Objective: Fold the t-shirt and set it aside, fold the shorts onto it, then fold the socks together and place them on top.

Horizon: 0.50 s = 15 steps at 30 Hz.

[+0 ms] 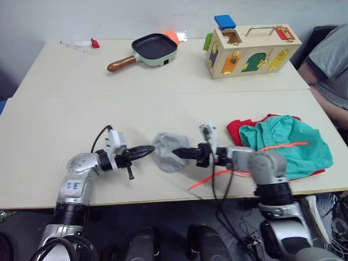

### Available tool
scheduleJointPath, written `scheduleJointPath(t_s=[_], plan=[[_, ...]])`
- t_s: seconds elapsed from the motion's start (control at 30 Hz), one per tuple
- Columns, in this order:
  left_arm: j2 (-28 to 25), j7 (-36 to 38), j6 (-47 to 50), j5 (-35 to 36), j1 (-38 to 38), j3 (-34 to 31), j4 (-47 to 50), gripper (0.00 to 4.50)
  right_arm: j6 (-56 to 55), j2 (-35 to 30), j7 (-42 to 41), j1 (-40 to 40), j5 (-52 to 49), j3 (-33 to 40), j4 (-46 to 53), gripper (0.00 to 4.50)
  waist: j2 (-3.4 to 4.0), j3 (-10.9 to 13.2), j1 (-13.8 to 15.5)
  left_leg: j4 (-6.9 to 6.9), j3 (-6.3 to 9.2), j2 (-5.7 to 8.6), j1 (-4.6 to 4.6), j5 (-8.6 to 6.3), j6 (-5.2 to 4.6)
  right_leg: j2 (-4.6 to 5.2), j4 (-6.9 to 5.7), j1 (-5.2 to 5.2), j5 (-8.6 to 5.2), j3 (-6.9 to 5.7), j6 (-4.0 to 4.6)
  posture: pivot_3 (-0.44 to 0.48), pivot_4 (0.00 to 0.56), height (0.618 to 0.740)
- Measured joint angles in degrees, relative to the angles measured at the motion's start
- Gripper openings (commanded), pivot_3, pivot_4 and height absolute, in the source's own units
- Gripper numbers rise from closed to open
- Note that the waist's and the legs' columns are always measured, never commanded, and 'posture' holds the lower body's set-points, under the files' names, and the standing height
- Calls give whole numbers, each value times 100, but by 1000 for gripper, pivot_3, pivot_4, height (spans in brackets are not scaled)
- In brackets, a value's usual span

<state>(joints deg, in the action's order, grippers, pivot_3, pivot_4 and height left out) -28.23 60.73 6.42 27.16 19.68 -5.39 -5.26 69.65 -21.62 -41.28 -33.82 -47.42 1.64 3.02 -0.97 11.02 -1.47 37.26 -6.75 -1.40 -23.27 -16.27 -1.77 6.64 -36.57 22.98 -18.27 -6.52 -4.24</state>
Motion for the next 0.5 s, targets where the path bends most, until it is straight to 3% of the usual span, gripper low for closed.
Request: scheduleJointPath(t_s=[0.17, 0.3, 0.43, 0.5], plan=[[-883, 101, 928, 679, -445, -397, 1480, 1853, 383, -2958, -1933, 213, -591, 584, 341, 3, 33, 17, -3, -11, 1, 4, 13, -18, -21, -1, 74, -36, 5, -9, -11, 0, 150, 740], [-931, -113, 1524, 1099, -613, -545, 1949, 3094, -385, -4653, -3488, 245, -1, 280, -557, 3, 38, 23, -14, -5, -7, 1, 14, -20, -20, -6, 82, -37, 4, -9, -11, 0, 150, 740], [-947, -198, 1800, 1206, -837, -505, 2270, 4351, -1420, -5237, -4484, -185, 1093, -456, -1999, 3, 39, 24, -26, 4, -25, -2, 24, -15, -14, -7, 78, -38, 4, -3, -11, 0, 150, 740], [-910, -246, 1883, 1214, -890, -442, 2343, 4500, -2080, -5193, -4752, -548, 1728, -964, -2826, 3, 45, 28, -25, 6, -33, -1, 24, -6, -13, -6, 79, -37, 4, 0, -10, 0, 150, 740]])
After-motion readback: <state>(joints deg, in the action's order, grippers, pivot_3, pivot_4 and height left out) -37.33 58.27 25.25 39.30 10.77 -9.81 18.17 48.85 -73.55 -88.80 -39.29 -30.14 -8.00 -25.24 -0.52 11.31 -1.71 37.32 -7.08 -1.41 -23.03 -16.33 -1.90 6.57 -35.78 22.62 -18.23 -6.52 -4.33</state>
